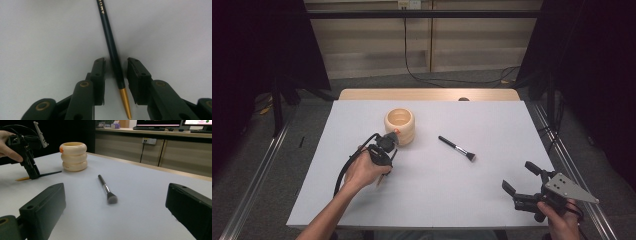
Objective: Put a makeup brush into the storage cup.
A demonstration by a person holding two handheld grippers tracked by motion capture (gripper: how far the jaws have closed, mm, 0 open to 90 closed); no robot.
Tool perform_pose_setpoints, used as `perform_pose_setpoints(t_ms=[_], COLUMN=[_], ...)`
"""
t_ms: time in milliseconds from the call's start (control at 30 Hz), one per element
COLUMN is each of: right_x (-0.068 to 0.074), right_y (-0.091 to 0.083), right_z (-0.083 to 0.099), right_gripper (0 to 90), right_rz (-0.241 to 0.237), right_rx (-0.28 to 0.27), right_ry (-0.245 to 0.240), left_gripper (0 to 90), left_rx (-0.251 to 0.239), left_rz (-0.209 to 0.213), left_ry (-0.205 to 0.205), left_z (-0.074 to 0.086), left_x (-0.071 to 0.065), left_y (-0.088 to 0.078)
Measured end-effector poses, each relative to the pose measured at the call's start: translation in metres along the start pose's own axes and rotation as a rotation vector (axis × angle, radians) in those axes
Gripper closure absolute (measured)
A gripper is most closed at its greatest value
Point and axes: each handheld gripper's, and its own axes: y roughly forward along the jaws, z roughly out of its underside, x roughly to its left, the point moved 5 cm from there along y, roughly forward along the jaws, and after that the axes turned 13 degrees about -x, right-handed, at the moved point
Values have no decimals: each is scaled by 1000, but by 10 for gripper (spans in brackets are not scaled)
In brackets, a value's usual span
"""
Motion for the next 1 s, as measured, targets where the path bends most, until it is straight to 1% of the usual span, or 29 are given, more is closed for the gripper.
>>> perform_pose_setpoints(t_ms=[67,100,200,267,333,367,433,500,533,600,667,700,733,800,867,900,967,1000], right_x=[0,0,0,0,0,0,0,0,0,0,0,0,0,0,0,-1,-1,-1], right_y=[0,0,-1,-1,-1,-1,-1,-1,-1,-1,-1,-1,-1,0,0,0,0,0], right_z=[0,0,0,0,0,0,0,0,0,0,1,1,1,1,1,1,1,1], right_gripper=[22,22,22,22,22,22,22,22,22,22,22,22,22,22,22,22,22,22], right_rz=[0,1,3,3,3,4,4,3,3,2,2,2,2,4,6,9,9,10], right_rx=[0,0,0,1,0,0,1,2,2,3,3,4,3,3,4,6,6,7], right_ry=[-1,-2,-3,-3,-2,-2,-2,-6,-6,-7,-7,-7,-6,-2,-2,-6,-7,-6], left_gripper=[722,770,814,820,823,824,823,819,819,822,835,837,838,839,839,839,839,839], left_rx=[1,-1,2,6,9,8,4,-3,-3,4,13,16,16,11,-2,-8,-21,-29], left_rz=[7,11,12,15,25,35,41,59,67,82,80,72,64,64,76,89,103,98], left_ry=[-2,-5,-1,-1,13,13,5,15,9,13,15,30,35,51,47,43,29,36], left_z=[0,0,0,0,0,0,0,1,1,0,-1,-1,-1,0,0,1,2,3], left_x=[0,0,-1,0,1,2,3,4,5,6,5,5,4,4,5,6,7,8], left_y=[0,0,1,1,1,1,1,2,2,2,3,2,2,1,0,0,-1,-2])
